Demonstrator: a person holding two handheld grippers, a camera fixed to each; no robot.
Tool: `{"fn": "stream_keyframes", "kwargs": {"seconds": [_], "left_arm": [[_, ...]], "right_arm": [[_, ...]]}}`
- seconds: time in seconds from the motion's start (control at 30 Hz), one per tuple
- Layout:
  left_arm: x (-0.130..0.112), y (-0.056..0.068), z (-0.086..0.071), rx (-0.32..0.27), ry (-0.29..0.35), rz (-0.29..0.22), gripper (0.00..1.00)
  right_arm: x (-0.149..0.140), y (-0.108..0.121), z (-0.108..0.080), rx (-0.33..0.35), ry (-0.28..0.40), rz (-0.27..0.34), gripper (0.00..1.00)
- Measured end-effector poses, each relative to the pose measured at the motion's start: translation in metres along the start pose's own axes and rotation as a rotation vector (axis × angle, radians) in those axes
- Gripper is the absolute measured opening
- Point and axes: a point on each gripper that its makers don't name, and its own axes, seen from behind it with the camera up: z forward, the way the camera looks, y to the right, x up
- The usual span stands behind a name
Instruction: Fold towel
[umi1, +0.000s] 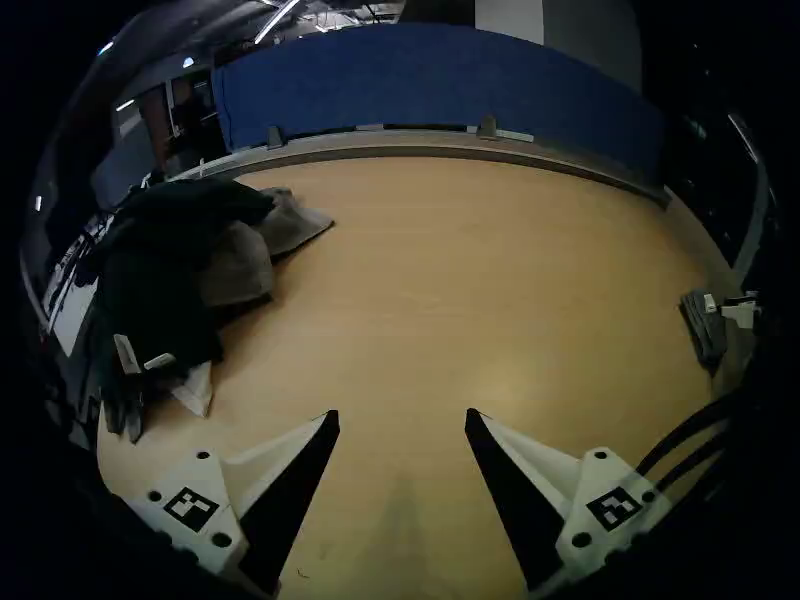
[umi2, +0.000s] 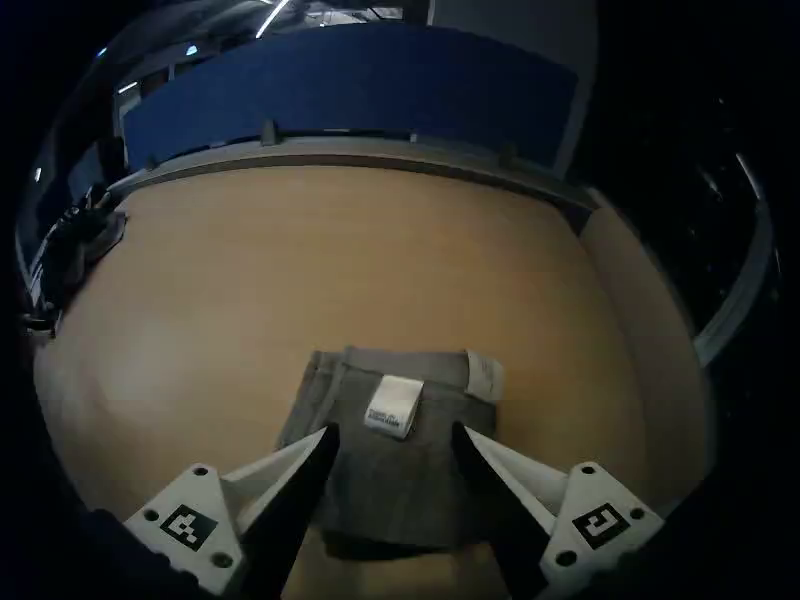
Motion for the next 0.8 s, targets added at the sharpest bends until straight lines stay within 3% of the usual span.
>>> {"fn": "stream_keyframes", "kwargs": {"seconds": [0.3,0.57,0.8], "left_arm": [[-0.005,-0.003,-0.001,0.009,-0.002,-0.005,0.94],[-0.004,-0.005,-0.002,0.016,0.000,-0.008,0.94],[-0.002,-0.006,-0.004,0.016,0.003,-0.006,0.94]], "right_arm": [[0.016,0.007,0.033,-0.003,-0.008,-0.001,0.87],[0.004,0.007,0.056,-0.002,-0.047,0.011,0.87],[0.005,0.007,0.057,0.001,-0.043,0.011,0.87]]}}
